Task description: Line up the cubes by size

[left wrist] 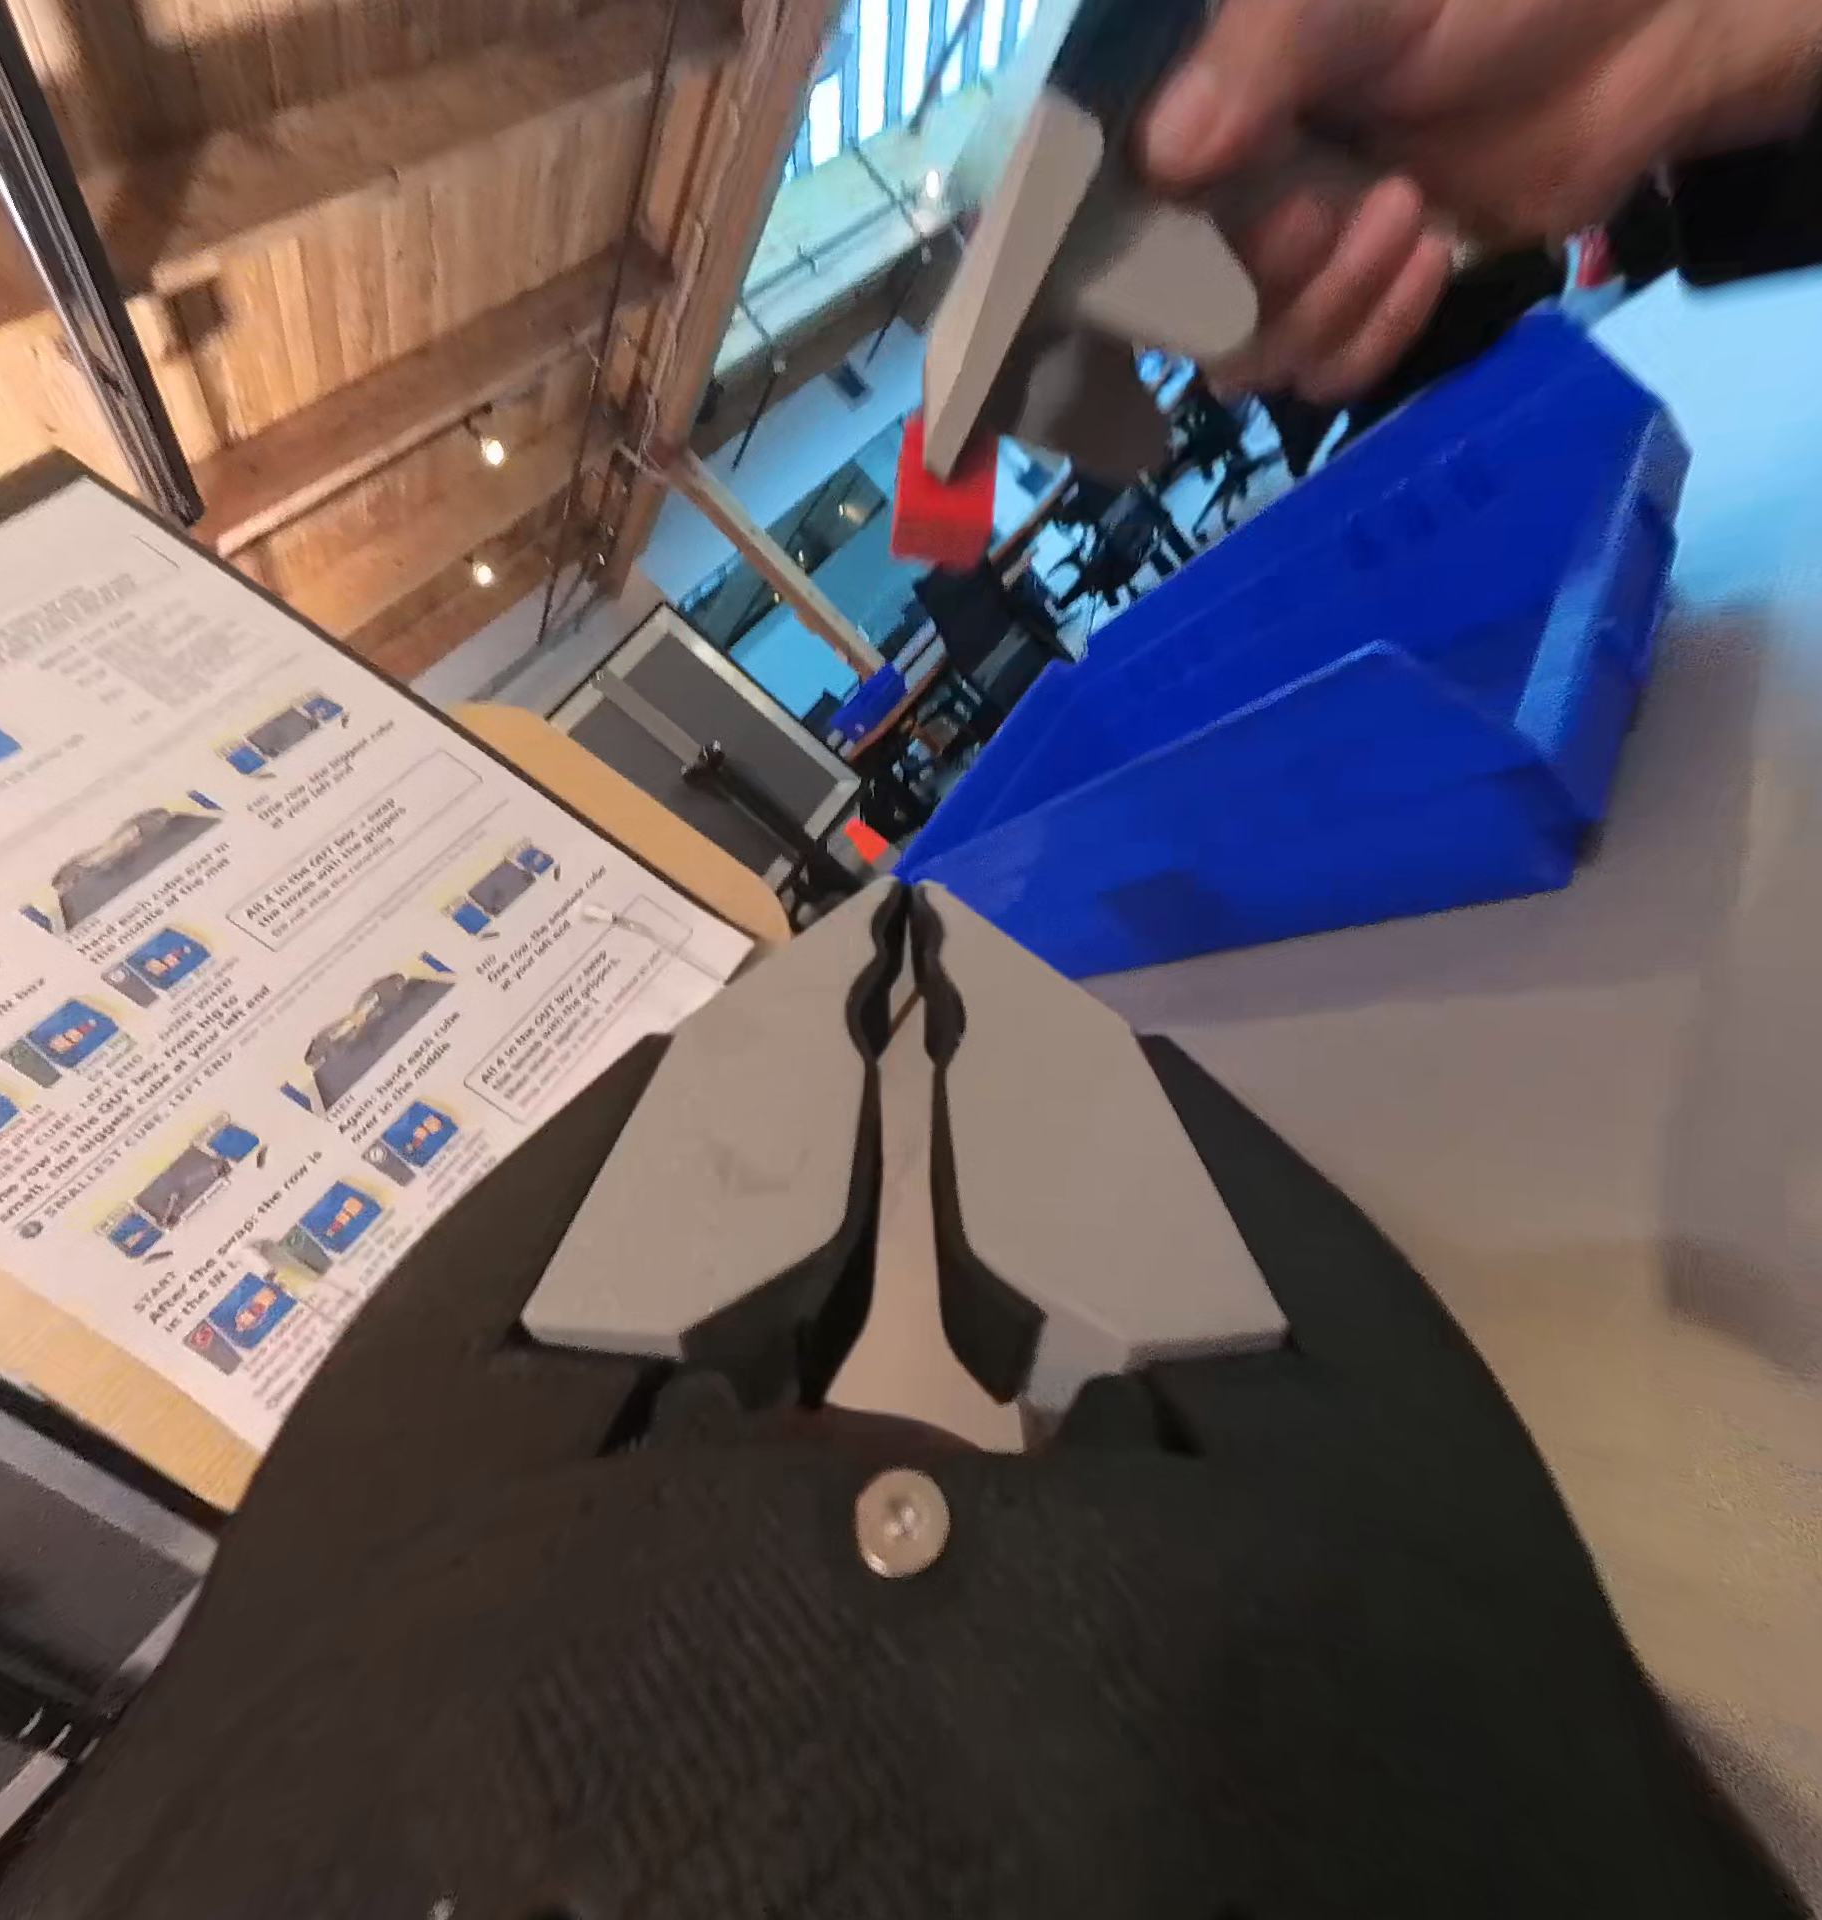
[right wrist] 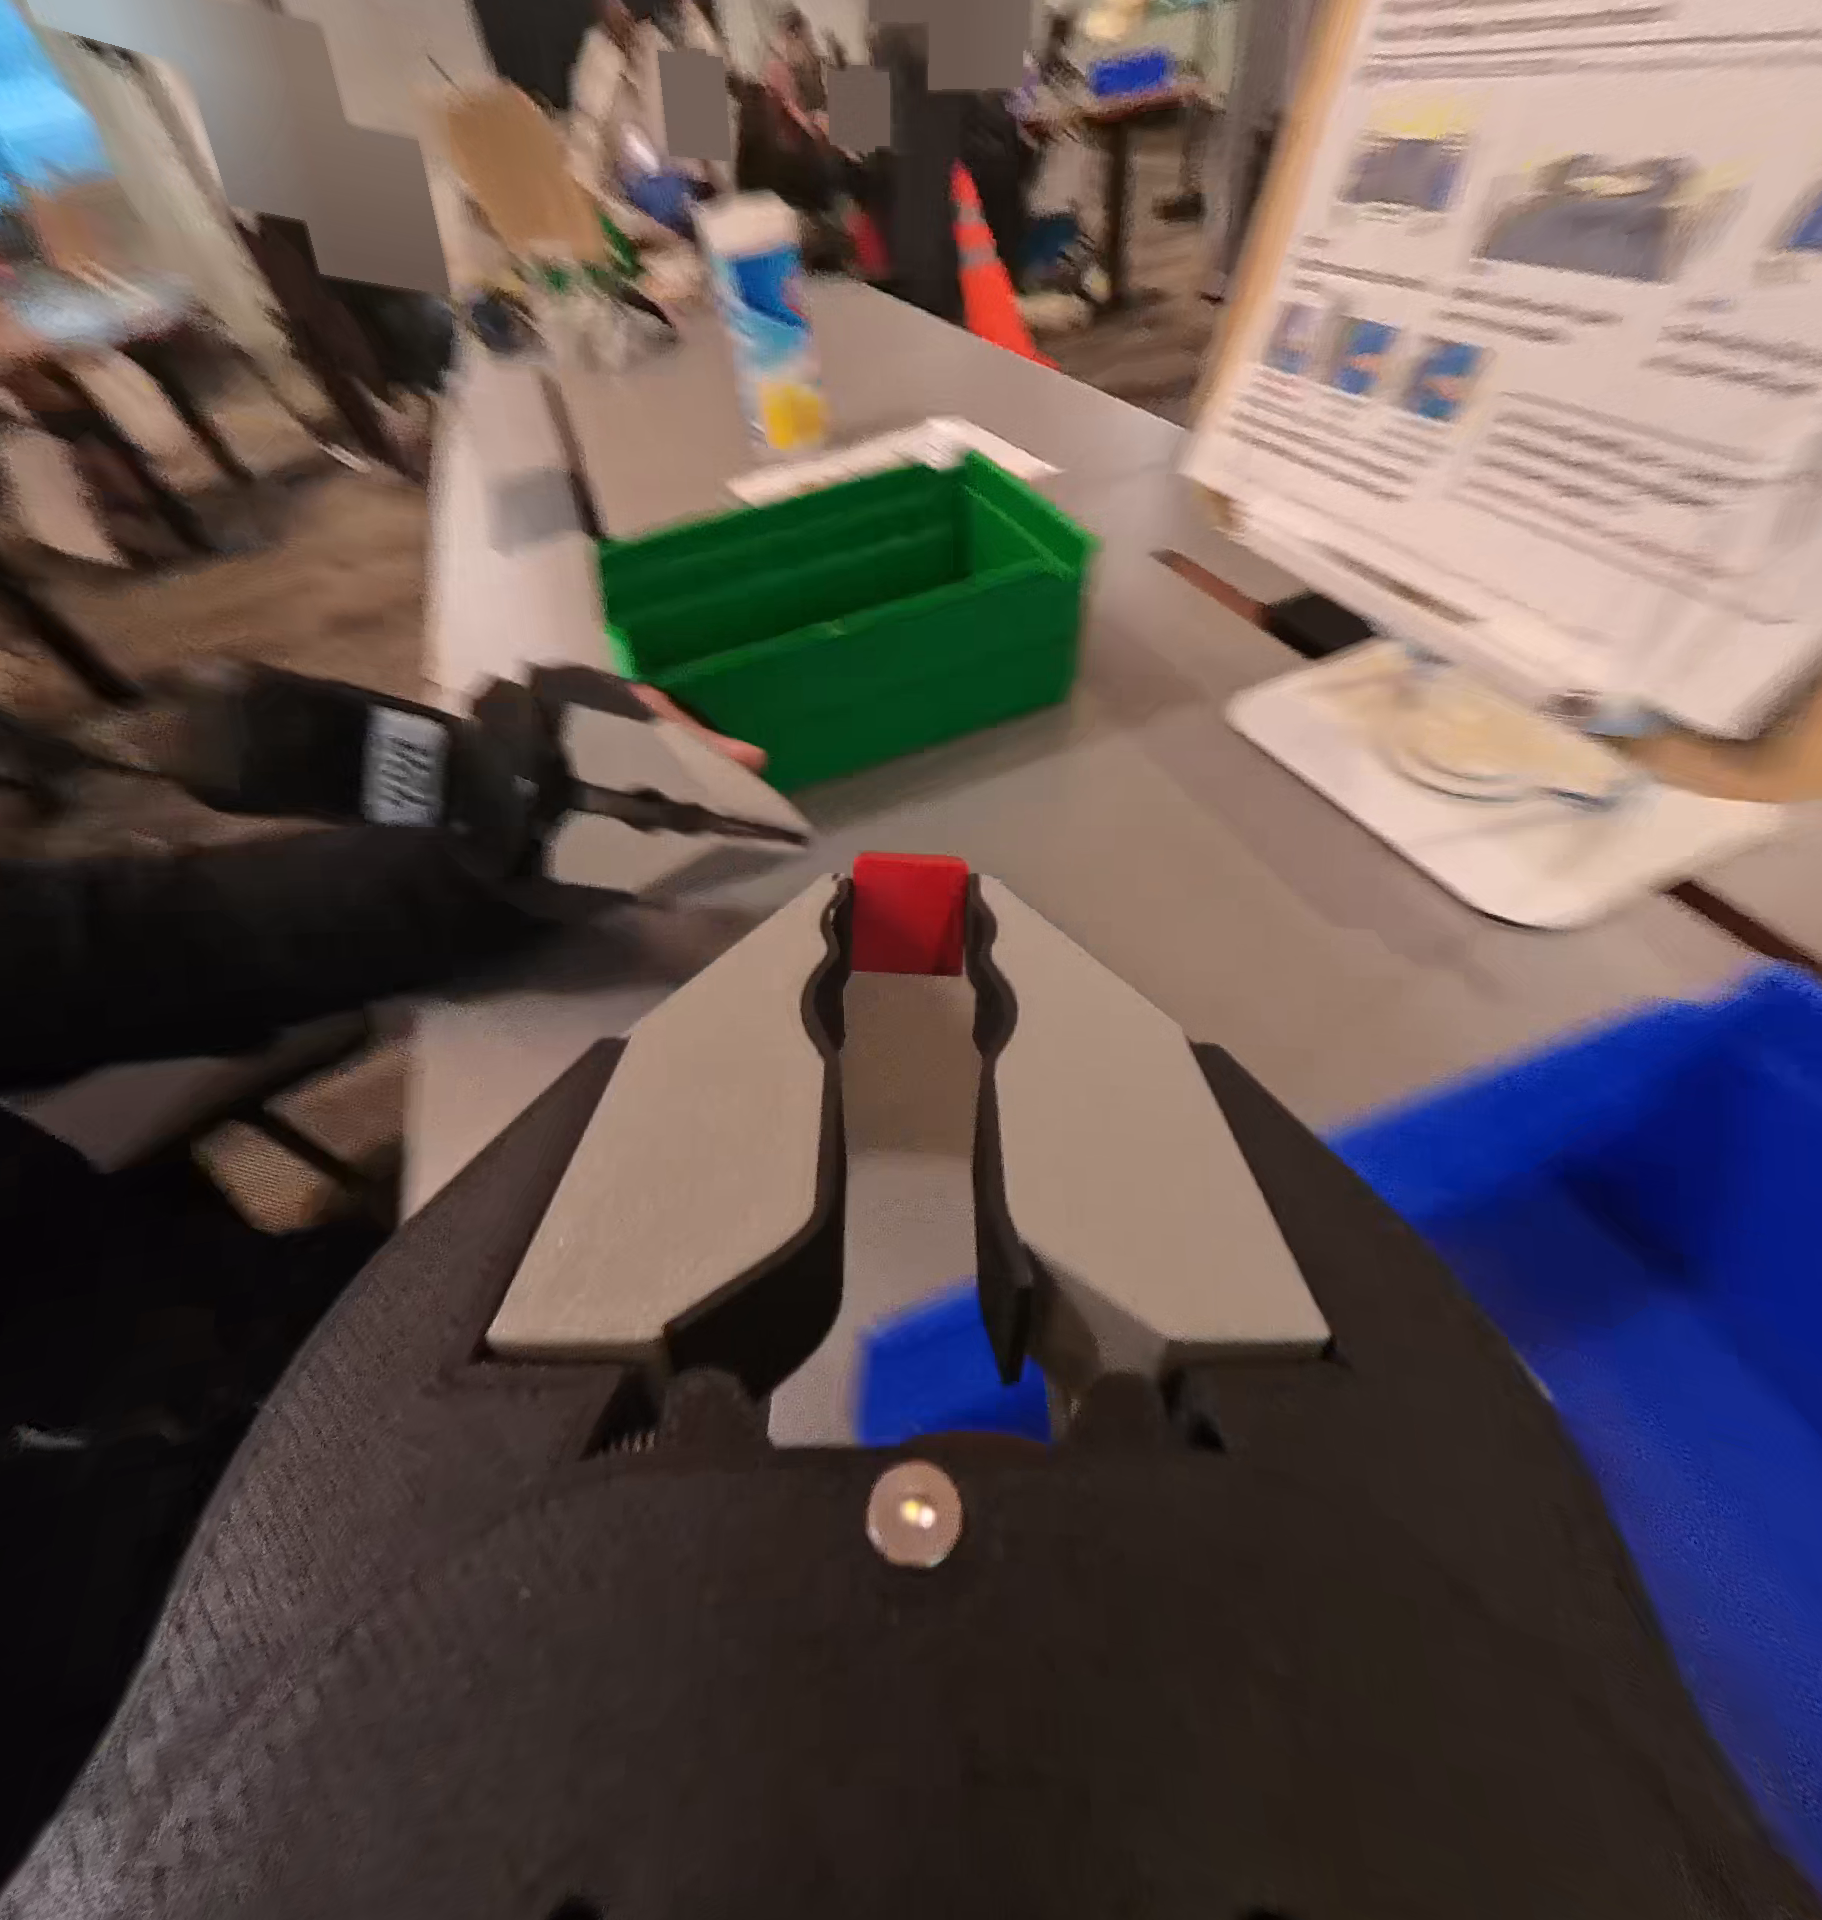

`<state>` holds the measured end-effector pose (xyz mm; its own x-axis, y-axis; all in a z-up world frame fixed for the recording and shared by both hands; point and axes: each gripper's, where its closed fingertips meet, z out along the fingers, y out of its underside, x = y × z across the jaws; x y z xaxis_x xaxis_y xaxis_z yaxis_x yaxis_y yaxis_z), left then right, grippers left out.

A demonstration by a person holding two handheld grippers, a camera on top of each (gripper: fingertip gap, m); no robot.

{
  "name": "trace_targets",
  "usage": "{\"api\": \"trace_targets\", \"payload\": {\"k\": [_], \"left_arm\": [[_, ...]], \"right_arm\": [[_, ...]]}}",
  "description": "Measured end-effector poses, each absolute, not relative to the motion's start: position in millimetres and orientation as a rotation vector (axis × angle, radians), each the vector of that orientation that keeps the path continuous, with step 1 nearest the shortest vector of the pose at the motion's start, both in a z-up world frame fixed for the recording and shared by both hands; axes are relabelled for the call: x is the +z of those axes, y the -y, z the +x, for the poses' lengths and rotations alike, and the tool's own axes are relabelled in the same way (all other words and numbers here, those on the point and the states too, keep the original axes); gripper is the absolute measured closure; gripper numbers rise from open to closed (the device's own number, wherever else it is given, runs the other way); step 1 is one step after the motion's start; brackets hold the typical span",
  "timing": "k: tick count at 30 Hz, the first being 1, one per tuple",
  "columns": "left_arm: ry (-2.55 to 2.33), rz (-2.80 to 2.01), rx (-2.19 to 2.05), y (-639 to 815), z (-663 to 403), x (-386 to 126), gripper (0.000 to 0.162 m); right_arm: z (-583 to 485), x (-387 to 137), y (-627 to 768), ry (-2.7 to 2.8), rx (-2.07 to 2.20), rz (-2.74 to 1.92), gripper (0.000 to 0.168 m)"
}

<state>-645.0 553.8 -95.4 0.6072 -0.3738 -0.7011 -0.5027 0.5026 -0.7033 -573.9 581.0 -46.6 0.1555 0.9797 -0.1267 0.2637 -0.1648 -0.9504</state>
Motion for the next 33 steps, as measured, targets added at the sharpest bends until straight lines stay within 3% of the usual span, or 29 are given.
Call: {"api": "trace_targets", "payload": {"k": [6, 13, 21, 33], "left_arm": [[-1.007, -1.225, 0.089, -566.9, -640.7, -119.9, 0.162], [-1.029, -1.236, 0.16, -574.2, -642.2, -130.6, 0.162], [-1.055, -1.238, 0.18, -574.6, -640.8, -135.9, 0.162], [-1.047, -1.233, 0.18, -574.4, -642.1, -132.9, 0.162]], "right_arm": [[-466.3, -80.3, -676.2, 1.458, 0.294, -1.806, 0.15], [-404.8, -185.1, -695.5, 1.947, -0.252, -2.052, 0.149], [-391.6, -232.1, -705.8, 2.065, -0.387, -2.213, 0.149], [-411.8, -239.7, -717.8, 2.106, -0.23, -2.124, 0.149]]}}
